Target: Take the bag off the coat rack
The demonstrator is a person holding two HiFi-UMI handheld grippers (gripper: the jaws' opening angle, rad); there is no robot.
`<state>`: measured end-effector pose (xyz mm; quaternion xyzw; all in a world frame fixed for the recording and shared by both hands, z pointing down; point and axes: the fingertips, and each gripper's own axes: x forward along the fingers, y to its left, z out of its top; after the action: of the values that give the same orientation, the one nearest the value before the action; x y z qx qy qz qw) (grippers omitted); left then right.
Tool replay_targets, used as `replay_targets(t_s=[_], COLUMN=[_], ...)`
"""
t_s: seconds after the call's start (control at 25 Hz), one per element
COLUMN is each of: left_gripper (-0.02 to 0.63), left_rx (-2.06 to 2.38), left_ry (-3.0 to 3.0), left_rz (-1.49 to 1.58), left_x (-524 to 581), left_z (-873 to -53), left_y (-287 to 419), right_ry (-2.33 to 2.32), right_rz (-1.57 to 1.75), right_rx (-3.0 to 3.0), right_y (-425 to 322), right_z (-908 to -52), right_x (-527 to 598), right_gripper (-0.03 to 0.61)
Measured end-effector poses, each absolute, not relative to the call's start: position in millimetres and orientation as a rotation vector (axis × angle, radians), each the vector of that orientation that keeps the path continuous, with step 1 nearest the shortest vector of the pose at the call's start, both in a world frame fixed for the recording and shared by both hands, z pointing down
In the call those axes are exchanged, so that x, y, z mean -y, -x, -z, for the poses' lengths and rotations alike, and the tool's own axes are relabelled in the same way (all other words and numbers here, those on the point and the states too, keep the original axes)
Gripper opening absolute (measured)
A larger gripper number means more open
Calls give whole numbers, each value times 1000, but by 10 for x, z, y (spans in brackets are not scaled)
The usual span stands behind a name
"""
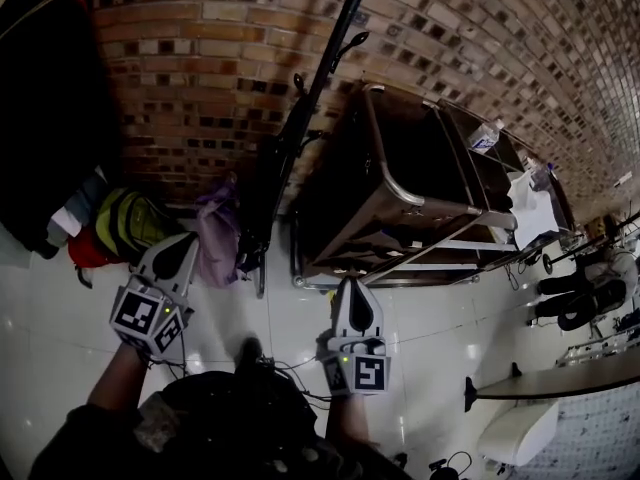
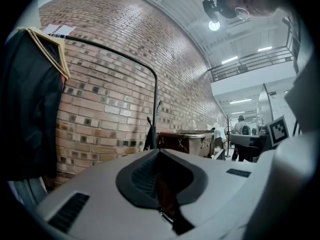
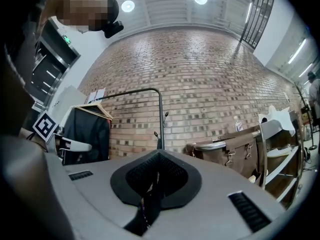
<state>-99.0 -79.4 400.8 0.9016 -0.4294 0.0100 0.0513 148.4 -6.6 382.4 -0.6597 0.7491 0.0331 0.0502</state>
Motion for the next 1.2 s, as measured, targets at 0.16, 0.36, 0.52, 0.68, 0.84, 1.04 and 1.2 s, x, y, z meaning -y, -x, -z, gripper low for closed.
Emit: replay_targets(t_s=[0.16, 0.36, 0.52, 0.68, 0.84, 1.04, 1.2], left_gripper=[11, 11, 11, 36, 48, 109, 168], left_rx=[1331, 1375, 1430, 1484, 1493, 1469, 1440], left_ry=[-2740, -2731, -2708, -2701, -2708, -2762, -2772], left_rz=[-65, -46, -33, -45, -85, -127, -145], left_x=[1134, 1442, 1644, 1858, 2078, 2496, 2873], left_z=[-4005, -3985, -3977, -3982, -4046, -4083, -4141], left_y=[615, 234, 55, -70, -202, -383, -502], right_ry=[1976, 1907, 1839, 1778, 1765, 1756, 1733], right_rz=[-105, -110, -84, -96, -57, -10, -21], right_rx=[-2307, -2363, -2400, -2434, -2448, -2446, -2484], right_y=[-1769, -2049, -2162, -2182, -2225, -2243, -2144], right_z=[-3803, -3841, -3861, -3829, -3926, -4013, -4000], right_x=[378, 697, 902, 1082, 1211, 1476, 1717], right_gripper=[8, 8, 8, 9, 9, 9, 8])
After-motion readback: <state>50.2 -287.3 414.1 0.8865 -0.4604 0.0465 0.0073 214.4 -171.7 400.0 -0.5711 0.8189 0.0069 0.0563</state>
